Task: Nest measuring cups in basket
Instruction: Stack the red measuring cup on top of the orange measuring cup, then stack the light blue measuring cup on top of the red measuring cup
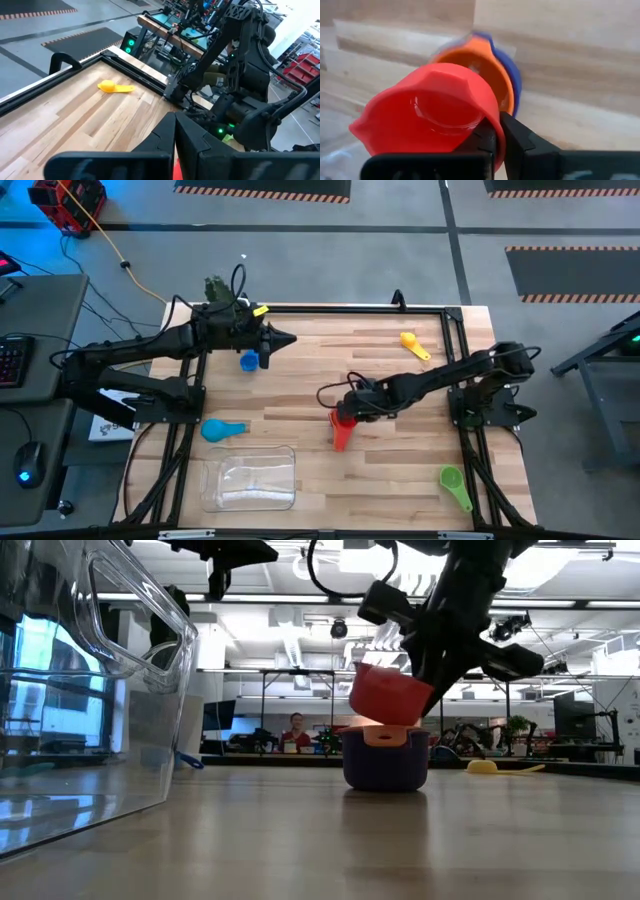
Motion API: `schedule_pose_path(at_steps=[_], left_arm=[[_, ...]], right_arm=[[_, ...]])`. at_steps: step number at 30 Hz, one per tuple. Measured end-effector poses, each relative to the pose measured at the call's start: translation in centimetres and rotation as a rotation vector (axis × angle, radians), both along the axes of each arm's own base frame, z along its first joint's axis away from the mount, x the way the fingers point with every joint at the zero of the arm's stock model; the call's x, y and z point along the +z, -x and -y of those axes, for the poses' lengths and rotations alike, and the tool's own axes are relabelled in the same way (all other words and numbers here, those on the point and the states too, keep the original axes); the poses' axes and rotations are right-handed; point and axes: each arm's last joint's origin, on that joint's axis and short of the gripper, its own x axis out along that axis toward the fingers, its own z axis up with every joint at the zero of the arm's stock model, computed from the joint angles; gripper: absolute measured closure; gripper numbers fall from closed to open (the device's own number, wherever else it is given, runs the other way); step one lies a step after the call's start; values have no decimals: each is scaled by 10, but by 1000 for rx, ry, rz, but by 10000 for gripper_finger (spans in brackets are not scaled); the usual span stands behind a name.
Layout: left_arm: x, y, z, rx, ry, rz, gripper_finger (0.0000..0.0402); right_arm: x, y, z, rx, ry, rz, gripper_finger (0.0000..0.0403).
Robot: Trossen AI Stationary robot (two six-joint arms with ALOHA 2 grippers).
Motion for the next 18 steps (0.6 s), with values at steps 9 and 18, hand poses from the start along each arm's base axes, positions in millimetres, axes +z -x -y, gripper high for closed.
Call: schedule_pose_path(at_steps=[9,18], left_arm=[[0,0,0,0,1,-2,402],[0,1,-2,6,1,0,401]], right_arm=[[-5,-2,2,-21,17,-14,303],[19,16,7,80,62,-19,197]])
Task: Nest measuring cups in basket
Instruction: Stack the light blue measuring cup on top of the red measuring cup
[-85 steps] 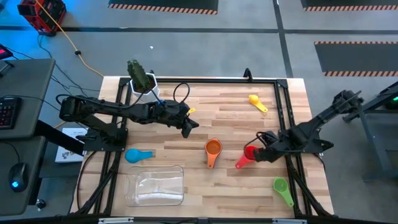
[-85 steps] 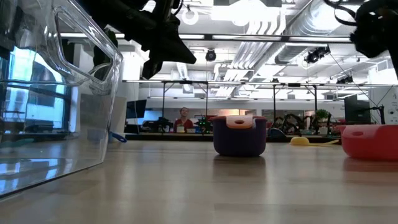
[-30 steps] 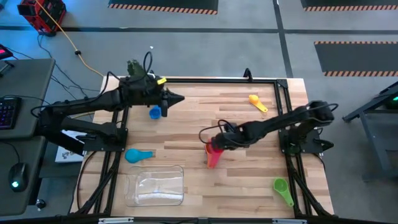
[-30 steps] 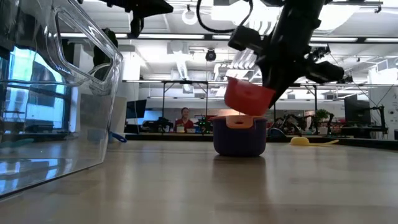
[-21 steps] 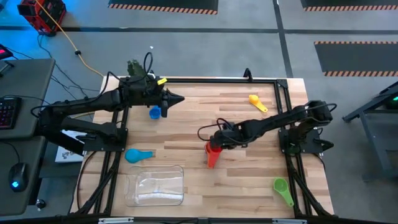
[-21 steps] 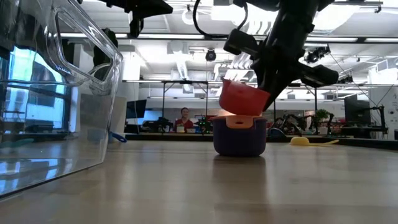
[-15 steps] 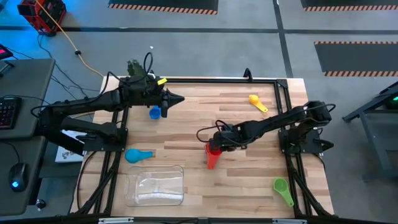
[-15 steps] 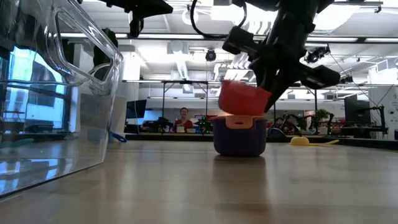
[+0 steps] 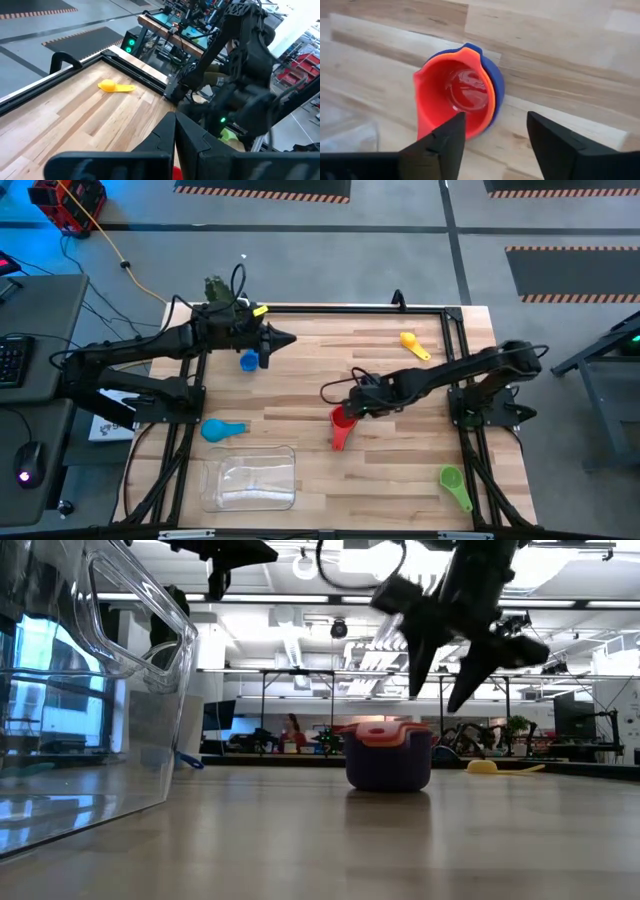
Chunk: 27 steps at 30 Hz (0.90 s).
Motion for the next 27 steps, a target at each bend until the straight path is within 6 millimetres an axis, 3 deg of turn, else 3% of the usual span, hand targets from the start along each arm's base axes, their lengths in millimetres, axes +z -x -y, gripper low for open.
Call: schedule_pose_path(at_steps=[7,14,17,20,23,27], left_arm=[[1,3,-5,24,-1,3,401],[1,3,-5,24,0,2,401],[1,3,-5,24,0,2,401],[1,3,-5,24,-1,2,402],[1,3,-5,24,-1,2,401],[0,3,-5,22,-7,-9,401]], right_arm=[[38,54,8,44,109,-140,181],[72,102,48,-215,332,-146,180],[77,114,66,-333,387,-173,180],[63,126,78,-401,342,-232,180],[34,139,84,-452,245,-257,180],[-2,149,89,-559,156,-131,180]])
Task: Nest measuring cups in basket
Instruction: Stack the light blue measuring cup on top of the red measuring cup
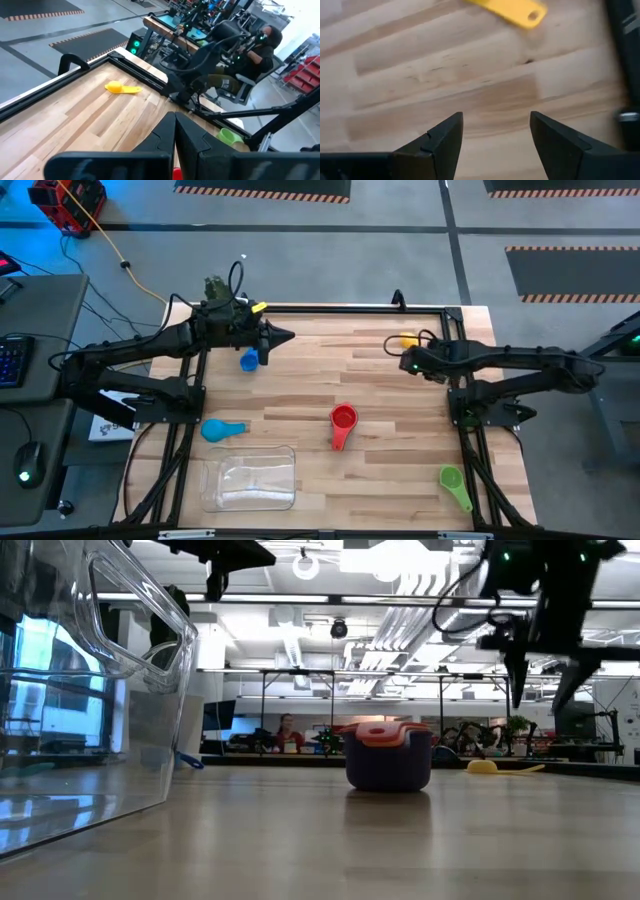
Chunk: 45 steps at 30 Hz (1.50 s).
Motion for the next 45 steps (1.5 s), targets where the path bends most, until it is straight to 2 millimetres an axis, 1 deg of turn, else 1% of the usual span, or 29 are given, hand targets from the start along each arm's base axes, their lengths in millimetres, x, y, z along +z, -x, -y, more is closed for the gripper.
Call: schedule_pose_path(at_steps=[3,6,8,12,17,20,22,25,28,32,35,38,40,42,45], left_arm=[[-2,0,0,-7,-24,-20,401],[-3,0,0,-9,-30,-35,401],[-4,1,0,-5,-10,-43,401],[-4,-1,0,7,29,-33,401],[-5,-2,0,12,36,-35,401],[-8,-5,-1,27,90,-34,401],[-9,-7,-2,30,97,-33,401],[-13,-10,-3,32,103,-51,402],[-19,-10,-5,31,141,-100,396],[-35,1,-5,1,233,-282,358],[-48,10,-1,-51,308,-437,311],[-61,18,9,-160,347,-605,258],[-71,21,17,-251,360,-720,226],[-79,23,26,-396,361,-809,203],[-95,20,42,-658,308,-932,190]], right_arm=[[-19,1,3,-35,16,121,180],[-32,-1,6,-37,50,210,180],[-37,-5,8,-4,73,260,180],[-37,-15,9,135,119,364,180],[-31,-26,11,305,219,453,180],[-26,-30,12,381,271,494,180],[-23,-32,12,433,290,513,180],[-22,-34,11,482,312,518,180],[-22,-34,11,465,302,527,180],[-22,-34,11,465,301,527,180],[-22,-34,12,458,303,526,180],[-22,-33,12,451,311,522,180],[-22,-33,12,447,316,519,180],[-21,-33,12,444,320,517,180],[-21,-33,12,441,319,519,180]])
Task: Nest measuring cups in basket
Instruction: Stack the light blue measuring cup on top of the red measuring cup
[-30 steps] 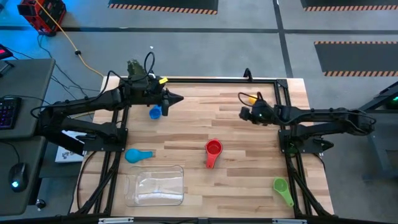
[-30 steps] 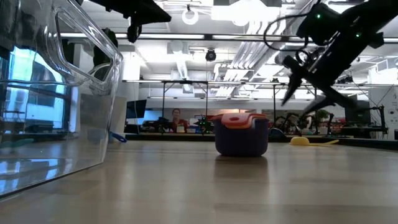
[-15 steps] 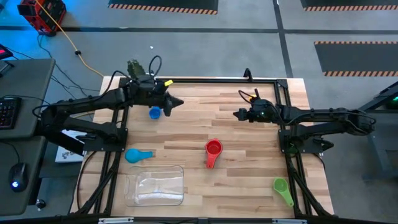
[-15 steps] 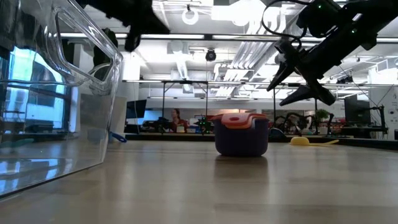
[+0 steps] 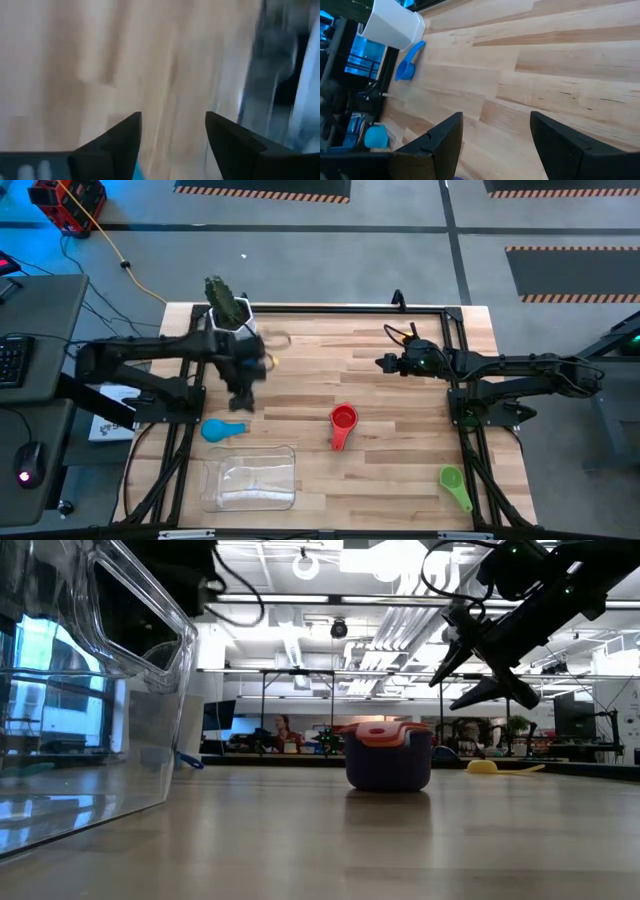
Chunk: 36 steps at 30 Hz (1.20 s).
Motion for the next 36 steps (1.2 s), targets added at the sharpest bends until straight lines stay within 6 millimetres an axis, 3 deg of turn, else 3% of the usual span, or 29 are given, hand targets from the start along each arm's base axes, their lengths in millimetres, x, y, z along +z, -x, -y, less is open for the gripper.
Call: schedule_pose_path(at_steps=[5,12,19,36], left_arm=[[-30,-17,23,-432,-94,18,191],[-76,-22,41,-724,-159,-104,192],[-103,-27,43,-756,-220,-60,192],[-109,-18,45,-869,-223,-48,192]], right_arm=[[0,0,0,0,1,-1,180],[0,0,0,0,11,-7,180],[-1,1,1,-27,29,-19,180],[-1,1,1,-31,25,-17,180]])
